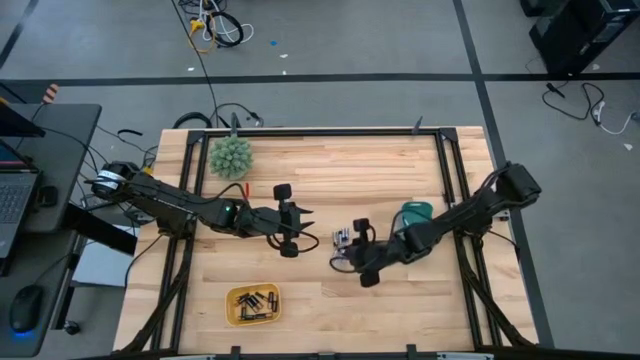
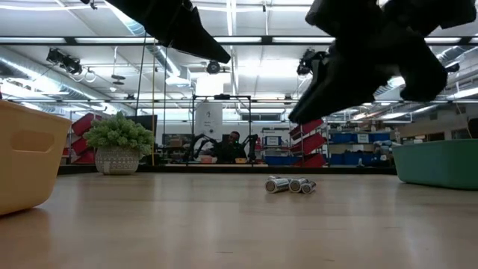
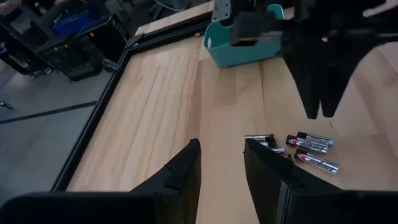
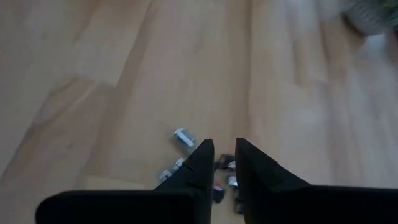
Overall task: Sort batteries
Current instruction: Put the silver battery into the green bin
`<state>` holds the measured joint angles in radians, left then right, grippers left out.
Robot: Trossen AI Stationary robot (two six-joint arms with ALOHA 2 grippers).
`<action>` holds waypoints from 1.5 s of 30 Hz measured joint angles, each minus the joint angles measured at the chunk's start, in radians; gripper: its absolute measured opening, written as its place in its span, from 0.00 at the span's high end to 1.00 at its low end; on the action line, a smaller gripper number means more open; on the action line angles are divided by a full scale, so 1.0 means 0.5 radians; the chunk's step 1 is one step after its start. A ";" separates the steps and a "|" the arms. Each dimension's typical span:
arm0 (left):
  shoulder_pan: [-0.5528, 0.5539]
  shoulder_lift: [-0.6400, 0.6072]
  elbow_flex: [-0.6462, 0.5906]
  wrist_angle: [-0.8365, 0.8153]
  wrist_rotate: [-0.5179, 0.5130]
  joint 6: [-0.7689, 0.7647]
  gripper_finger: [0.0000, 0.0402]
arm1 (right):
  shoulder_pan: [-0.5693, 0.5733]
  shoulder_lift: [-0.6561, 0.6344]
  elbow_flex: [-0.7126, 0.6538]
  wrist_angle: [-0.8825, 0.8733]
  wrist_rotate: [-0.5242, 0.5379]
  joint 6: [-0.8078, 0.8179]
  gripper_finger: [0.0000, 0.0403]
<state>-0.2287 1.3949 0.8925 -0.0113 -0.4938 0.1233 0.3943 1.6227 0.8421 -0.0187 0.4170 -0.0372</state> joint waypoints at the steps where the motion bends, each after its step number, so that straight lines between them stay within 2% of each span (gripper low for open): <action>1: -0.001 0.000 0.000 -0.006 0.000 -0.005 0.70 | 0.007 0.024 0.000 0.004 -0.002 -0.001 0.87; 8: 0.000 0.001 0.000 -0.015 0.000 -0.001 0.70 | -0.015 0.093 0.000 0.004 -0.169 0.010 0.87; 17: 0.000 0.001 0.000 -0.018 0.000 -0.008 0.70 | -0.074 0.124 0.001 0.072 -0.164 0.025 0.83; 25: 0.000 0.001 0.000 -0.022 -0.001 0.001 0.70 | -0.144 0.343 0.001 0.355 -0.202 -0.016 0.81; 45: 0.000 0.001 0.000 -0.037 -0.001 0.003 0.70 | -0.155 0.392 0.008 0.345 -0.300 0.068 0.69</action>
<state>-0.2287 1.3952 0.8925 -0.0296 -0.4942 0.1248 0.3167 1.8188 0.8459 0.1540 0.2672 -0.0032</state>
